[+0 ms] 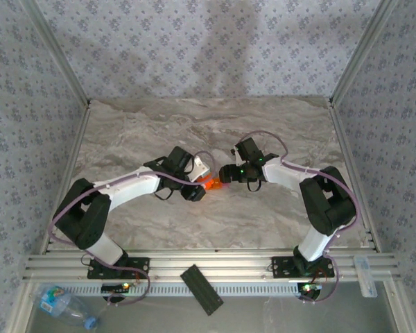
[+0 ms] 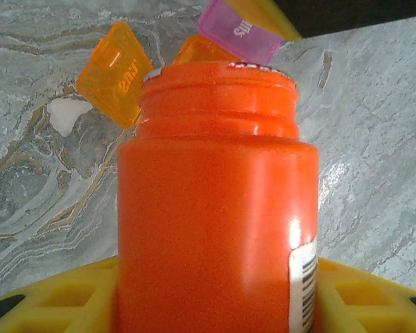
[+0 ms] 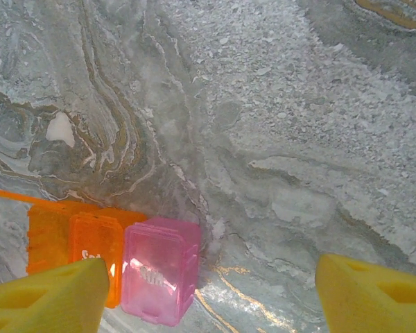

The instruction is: Sort the pills into containers

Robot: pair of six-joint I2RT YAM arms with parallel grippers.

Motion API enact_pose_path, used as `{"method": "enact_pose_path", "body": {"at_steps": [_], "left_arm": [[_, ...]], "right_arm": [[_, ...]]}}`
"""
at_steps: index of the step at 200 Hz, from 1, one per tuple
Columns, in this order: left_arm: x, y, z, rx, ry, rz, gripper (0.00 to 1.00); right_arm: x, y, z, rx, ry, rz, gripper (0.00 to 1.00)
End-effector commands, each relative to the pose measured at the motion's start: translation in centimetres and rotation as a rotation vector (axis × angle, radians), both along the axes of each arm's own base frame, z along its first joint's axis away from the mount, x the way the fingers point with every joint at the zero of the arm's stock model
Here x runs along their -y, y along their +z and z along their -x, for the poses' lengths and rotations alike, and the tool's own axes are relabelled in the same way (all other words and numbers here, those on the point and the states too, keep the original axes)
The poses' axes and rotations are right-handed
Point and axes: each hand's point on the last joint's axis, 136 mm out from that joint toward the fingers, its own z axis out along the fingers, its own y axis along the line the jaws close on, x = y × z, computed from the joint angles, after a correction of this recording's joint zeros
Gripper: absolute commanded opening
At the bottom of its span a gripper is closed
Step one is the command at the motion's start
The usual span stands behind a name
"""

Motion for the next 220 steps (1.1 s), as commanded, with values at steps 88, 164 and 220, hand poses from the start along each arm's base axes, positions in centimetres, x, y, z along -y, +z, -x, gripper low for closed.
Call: {"method": "enact_pose_path", "body": {"at_steps": [88,164,220], "left_arm": [[0.0,0.4,-0.7,-0.009,-0.045,-0.084,0.00],[-0.4,0.2,-1.3,-0.017,-0.058,-0.149,0.00],[-0.5,0.1,-1.6,-0.020,-0.073,-0.191,0.00]], "right_arm": [[0.7,-1.6,0.6,-0.042,0.001,0.053,0.80],[0.7,-1.9,0.6,-0.050,0.003,0.048,0.80],[0.7,-2.1,0.6,-0.054,0.001,0.047,0.80]]}}
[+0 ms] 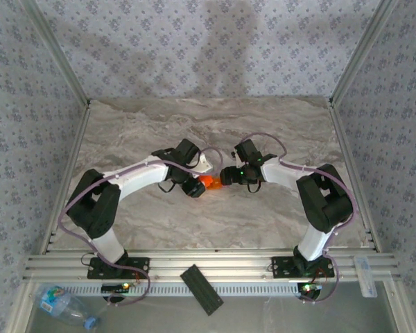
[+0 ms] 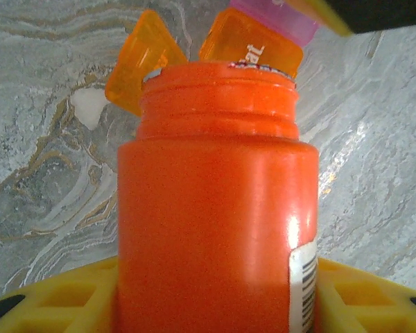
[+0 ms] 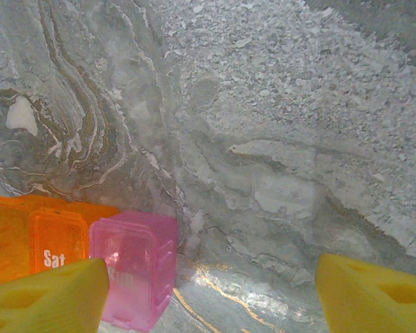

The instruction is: Sort the pills into containers

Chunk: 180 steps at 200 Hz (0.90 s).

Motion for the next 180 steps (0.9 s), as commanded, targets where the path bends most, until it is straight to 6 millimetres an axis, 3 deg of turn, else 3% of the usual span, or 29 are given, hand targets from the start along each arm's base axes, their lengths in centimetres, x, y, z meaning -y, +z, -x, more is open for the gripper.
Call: {"method": "enact_pose_path", "body": {"at_steps": [1,142,180], "left_arm": [[0.1,0.6,-0.2,0.004,-0.026,-0.027,0.00],[0.3,0.8,-1.3,0.011,-0.057,-0.074,0.00],[-0.3,0.2,-0.8,-0.019,-0.059,-0.111,0.00]], "right_arm": [[0.3,-0.8,0.3,-0.022,0.007,0.017,0.80],[0.2,-1.4,0.5,-0.038,0.006,0.013,0.80],[0.2,-1.4,0.5,-0.039,0.007,0.012,0.80]]}}
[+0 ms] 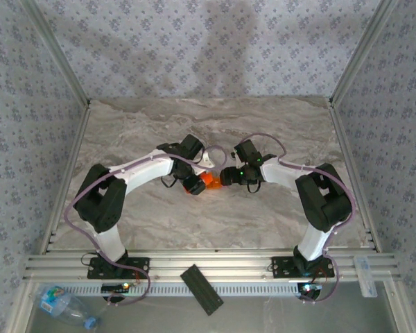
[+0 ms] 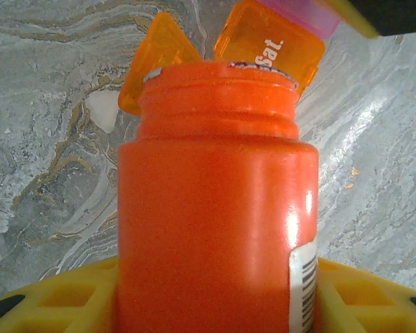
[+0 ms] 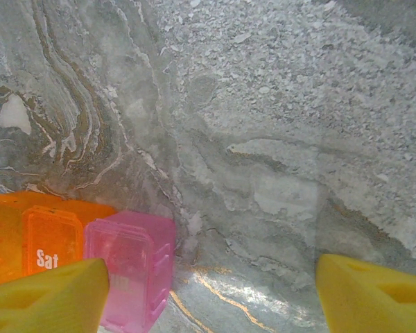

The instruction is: Sort the pills into containers

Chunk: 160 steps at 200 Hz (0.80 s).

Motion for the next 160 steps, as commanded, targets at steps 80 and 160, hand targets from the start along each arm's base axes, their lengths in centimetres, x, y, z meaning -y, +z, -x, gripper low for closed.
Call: {"method": "enact_pose_path", "body": {"at_steps": [80,160], "left_arm": [[-0.07,0.30,0.24,-0.020,-0.047,-0.056,0.00],[0.30,-0.20,0.32,-0.022,-0.077,-0.102,0.00]], "right_arm": [[0.15,-1.30,0.52,-0.039,0.003,0.009,0.80],[0.15,-1.37,0.52,-0.043,0.002,0.007,0.80]]}}
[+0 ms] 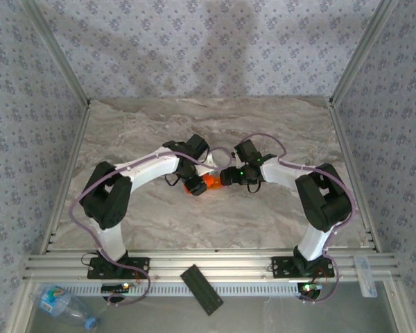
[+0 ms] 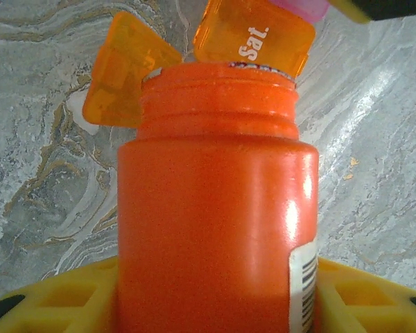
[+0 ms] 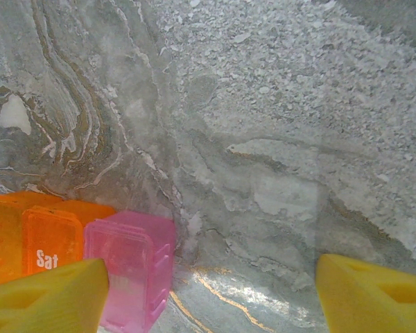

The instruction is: Sort the pills into containers

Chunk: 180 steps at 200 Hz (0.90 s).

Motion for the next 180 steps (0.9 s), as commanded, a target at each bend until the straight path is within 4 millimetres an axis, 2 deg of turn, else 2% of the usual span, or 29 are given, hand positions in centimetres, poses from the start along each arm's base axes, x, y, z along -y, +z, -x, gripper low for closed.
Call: {"method": "enact_pose_path", "body": {"at_steps": [1,180], "left_arm": [[0.00,0.15,0.07,-0.004,-0.024,-0.027,0.00],[-0.41,0.30,-0.45,0.028,-0.082,-0.139,0.00]], "right_arm": [[0.19,-1.36,0.52,-0.041,0.002,0.010,0.80],[0.09,-1.52,0.61,-0.046,-0.001,0.003,0.80]]}}
